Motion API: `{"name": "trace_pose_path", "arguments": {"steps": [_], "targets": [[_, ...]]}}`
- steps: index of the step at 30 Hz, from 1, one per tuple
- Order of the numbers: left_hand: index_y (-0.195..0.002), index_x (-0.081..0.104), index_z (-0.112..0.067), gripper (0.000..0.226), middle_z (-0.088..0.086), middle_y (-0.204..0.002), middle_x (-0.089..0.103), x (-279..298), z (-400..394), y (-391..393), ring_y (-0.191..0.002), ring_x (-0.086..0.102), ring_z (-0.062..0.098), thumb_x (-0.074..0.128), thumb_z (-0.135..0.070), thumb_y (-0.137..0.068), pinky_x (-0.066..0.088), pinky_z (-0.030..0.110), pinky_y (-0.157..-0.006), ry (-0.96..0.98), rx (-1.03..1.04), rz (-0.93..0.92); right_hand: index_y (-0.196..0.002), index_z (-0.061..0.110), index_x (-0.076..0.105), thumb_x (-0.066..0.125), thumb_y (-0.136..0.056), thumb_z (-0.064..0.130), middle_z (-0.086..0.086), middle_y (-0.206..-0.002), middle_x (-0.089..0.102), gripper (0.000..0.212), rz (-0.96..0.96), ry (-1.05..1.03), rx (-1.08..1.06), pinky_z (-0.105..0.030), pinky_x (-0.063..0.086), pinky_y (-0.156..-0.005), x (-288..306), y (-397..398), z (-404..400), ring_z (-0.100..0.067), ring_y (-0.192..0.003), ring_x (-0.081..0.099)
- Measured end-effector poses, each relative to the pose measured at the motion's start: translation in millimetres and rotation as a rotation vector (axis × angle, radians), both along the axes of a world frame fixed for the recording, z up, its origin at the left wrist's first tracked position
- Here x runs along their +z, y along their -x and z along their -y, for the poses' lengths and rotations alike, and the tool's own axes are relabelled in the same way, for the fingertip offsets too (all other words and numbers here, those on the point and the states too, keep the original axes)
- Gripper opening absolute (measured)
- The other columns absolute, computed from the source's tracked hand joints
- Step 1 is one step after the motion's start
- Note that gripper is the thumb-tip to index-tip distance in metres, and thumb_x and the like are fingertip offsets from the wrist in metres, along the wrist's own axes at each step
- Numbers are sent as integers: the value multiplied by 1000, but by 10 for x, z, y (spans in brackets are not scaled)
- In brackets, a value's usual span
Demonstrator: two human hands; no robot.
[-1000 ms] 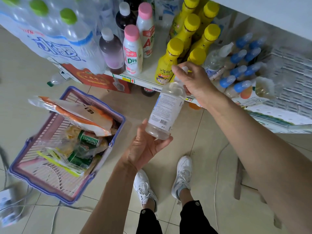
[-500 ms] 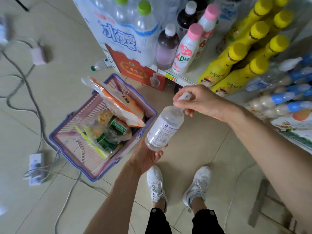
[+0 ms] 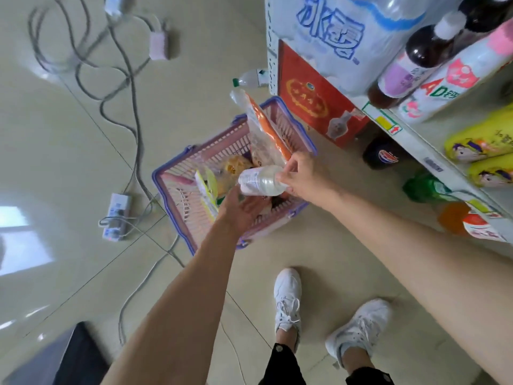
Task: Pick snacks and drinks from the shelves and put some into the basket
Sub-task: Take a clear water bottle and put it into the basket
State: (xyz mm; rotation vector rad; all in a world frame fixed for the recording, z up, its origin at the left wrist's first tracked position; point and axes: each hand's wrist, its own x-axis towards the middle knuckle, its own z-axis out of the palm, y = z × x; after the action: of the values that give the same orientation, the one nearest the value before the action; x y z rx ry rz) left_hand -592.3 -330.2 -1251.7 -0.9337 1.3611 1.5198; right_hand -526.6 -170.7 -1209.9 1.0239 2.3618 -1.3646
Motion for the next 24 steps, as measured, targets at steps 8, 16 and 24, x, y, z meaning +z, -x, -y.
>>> {"name": "trace_pose_path", "arguments": {"steps": [8, 16, 24], "targets": [[-108, 62, -5, 18, 12, -97, 66, -159, 16, 113, -77, 65, 26, 48, -14, -101, 55, 38, -75, 38, -138, 25, -112, 7, 58, 58, -95, 28, -8, -104, 66, 27, 150, -196, 165, -27, 36, -68, -507, 329, 471, -25, -96, 63], [-123, 56, -21, 24, -1, -130, 55, -274, -45, -34, -122, 52, 26, 42, -26, -104, 46, 43, -97, -62, -357, 104, -118, 9, 62, 51, -97, 12, -9, -117, 66, 24, 240, -259, 234, -27, 45, -80, -635, 172, 270, -24, -103, 61], [-127, 58, -11, 30, 5, -118, 64, -254, -230, -234, -92, 65, 20, 45, -20, -102, 48, 42, -101, -14, -418, 17, -94, 11, 65, 48, -95, 14, -6, -99, 68, 17, 123, -323, 54, -26, 33, -67, -337, -137, -23, -21, -82, 56]]}}
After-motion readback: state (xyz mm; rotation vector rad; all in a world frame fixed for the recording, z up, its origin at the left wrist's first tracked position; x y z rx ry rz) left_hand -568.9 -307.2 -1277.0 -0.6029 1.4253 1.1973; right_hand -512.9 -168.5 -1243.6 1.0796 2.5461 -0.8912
